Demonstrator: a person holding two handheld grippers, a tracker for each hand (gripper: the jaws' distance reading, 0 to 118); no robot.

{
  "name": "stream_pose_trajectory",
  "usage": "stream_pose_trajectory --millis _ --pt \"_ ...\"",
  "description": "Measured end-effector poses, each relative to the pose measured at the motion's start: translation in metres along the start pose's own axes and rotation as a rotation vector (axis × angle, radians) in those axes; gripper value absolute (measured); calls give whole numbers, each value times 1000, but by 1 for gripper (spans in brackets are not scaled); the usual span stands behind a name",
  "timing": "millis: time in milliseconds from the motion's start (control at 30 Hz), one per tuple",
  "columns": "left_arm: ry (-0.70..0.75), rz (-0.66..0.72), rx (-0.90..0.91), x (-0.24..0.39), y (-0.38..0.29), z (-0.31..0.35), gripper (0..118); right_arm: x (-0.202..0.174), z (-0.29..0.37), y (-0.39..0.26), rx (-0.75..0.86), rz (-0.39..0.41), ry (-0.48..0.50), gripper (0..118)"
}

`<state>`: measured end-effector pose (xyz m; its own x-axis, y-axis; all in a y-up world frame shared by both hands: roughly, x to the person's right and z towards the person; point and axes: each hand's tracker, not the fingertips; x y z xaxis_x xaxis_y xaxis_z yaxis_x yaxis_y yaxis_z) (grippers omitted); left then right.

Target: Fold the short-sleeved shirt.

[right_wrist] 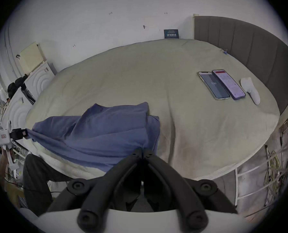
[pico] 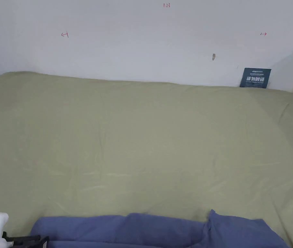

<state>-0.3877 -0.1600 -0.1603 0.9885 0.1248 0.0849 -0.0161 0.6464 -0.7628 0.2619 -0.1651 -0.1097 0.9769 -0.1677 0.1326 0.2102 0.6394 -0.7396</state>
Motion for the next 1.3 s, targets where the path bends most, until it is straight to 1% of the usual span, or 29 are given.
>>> stream_pose_trajectory --millis 33,67,100,133,200,233,267,300,333,367,400,433,467,533,667,700,833,967,1000,1033,1067,1133,1167,1200,1300 --pt "19 -2 38 2 0 6 114 -1 0 2 -3 -3 -5 107" --pt "34 12 43 4 3 10 114 -2 8 2 18 -3 -3 116" --pt "44 34 55 5 6 15 114 -6 17 -2 47 -12 0 114" --pt "46 45 67 7 8 20 113 -10 22 0 46 -9 -3 114" --pt "85 56 76 3 10 22 112 -21 33 0 89 20 -12 114" --pt "102 56 98 6 11 26 110 -28 27 9 103 33 -15 113" --pt "115 59 120 9 12 30 104 -34 30 11 114 48 -3 109" --pt "108 58 134 18 14 36 78 -42 35 12 148 62 1 82" --pt "126 59 150 23 16 40 36 -52 41 12 205 86 -15 41" --pt "130 59 163 26 17 42 0 -60 44 11 239 90 -44 0" --pt "111 73 197 28 15 44 0 -66 46 9 273 99 -64 0" --pt "123 80 194 27 16 46 0 -71 51 8 317 84 -59 0" --pt "113 74 176 25 18 46 0 -76 54 9 300 96 -46 0" --pt "109 90 175 20 16 46 0 -90 62 12 365 109 -59 0" --pt "67 195 98 -3 18 38 0 -116 78 11 448 180 -101 0" --pt "45 199 61 -9 21 33 0 -122 82 10 467 197 -107 0" --pt "-83 291 -64 -37 27 11 0 -140 94 5 510 221 -112 0" --pt "-200 355 -145 -69 33 -15 0 -153 101 1 526 238 -108 0" --pt "-244 358 -160 -69 36 -16 0 -155 103 2 528 238 -100 0" --pt "-287 376 -169 -75 38 -21 5 -156 105 3 528 236 -92 0" --pt "-332 386 -177 -81 39 -27 17 -158 105 3 530 234 -94 0" --pt "-453 395 -222 -85 42 -37 89 -161 106 6 531 236 -95 0" --pt "-467 388 -248 -84 41 -43 112 -161 107 7 533 234 -93 0" --pt "-496 382 -259 -84 40 -47 114 -162 107 8 533 228 -91 0" --pt "-512 365 -308 -88 43 -66 114 -164 107 11 536 222 -95 0"
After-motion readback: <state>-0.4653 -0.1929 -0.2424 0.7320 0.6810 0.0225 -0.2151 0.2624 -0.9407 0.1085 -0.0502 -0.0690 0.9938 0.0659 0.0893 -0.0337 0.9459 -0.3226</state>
